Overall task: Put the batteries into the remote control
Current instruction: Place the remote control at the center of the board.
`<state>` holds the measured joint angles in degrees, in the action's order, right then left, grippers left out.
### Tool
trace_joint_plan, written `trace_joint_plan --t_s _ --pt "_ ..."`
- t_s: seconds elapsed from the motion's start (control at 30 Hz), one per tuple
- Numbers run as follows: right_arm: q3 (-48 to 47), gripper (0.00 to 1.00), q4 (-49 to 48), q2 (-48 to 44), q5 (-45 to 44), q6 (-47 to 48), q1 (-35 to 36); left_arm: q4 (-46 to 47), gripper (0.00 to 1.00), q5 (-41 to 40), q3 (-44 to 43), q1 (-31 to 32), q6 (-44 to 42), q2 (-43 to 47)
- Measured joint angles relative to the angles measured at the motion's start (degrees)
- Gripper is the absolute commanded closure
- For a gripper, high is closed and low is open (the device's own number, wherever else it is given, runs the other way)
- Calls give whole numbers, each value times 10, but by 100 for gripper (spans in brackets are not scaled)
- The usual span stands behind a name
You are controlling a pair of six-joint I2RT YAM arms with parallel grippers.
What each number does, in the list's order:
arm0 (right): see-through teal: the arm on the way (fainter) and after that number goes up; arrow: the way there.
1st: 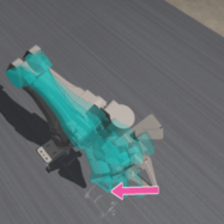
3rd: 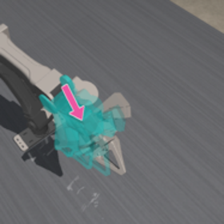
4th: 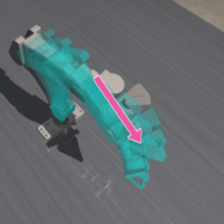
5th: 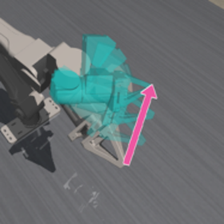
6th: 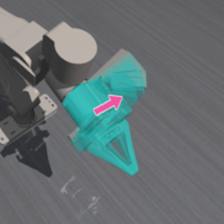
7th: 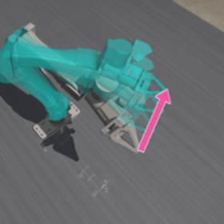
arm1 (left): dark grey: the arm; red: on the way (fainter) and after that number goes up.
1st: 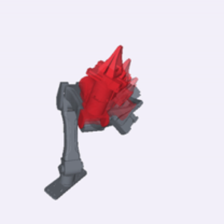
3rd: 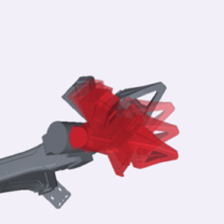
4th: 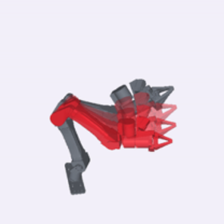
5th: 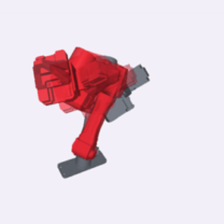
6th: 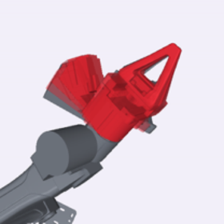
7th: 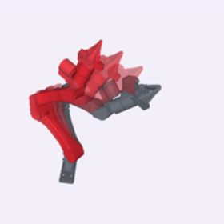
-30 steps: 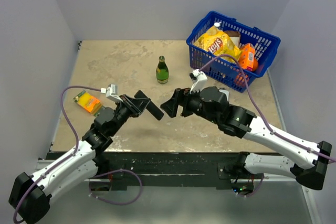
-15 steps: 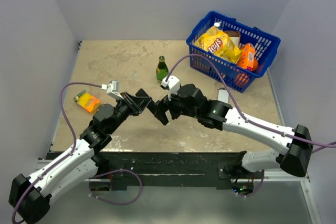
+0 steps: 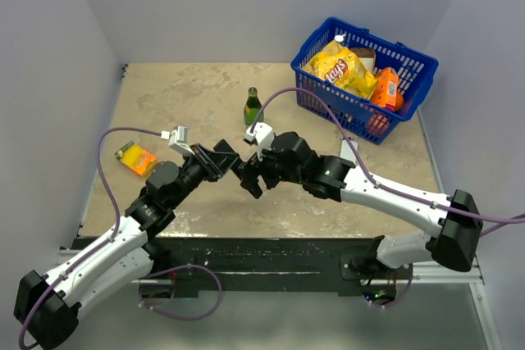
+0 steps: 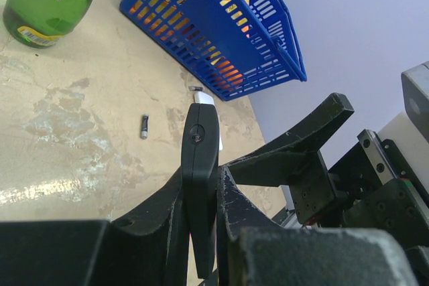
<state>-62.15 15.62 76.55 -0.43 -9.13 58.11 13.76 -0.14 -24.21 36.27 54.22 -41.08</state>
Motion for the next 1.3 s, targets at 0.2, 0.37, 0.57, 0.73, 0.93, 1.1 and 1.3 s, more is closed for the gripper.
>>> trace_joint_plan --t_s 0.2,0.37,0.57,0.73,0.93,1.1,1.3 --pt "0 11 30 -19 1 -3 0 -1 100 1 -7 0 -1 -2" --pt "12 15 51 -47 5 -13 0 -1 100 2 -9 0 -3 -2" --pt "40 21 73 -56 11 -22 0 -1 100 3 -11 -2 -4 -2" --pt "45 25 78 -40 10 -22 0 -1 100 8 -12 -2 -3 -2" --pt "49 30 58 -29 -4 -22 0 2 100 30 -12 -2 3 -2" --pt "49 34 44 -15 -6 -16 1 13 100 40 -12 -4 2 -9" --pt "45 41 42 -1 -5 -2 2 38 100 52 -12 -6 1 -32"
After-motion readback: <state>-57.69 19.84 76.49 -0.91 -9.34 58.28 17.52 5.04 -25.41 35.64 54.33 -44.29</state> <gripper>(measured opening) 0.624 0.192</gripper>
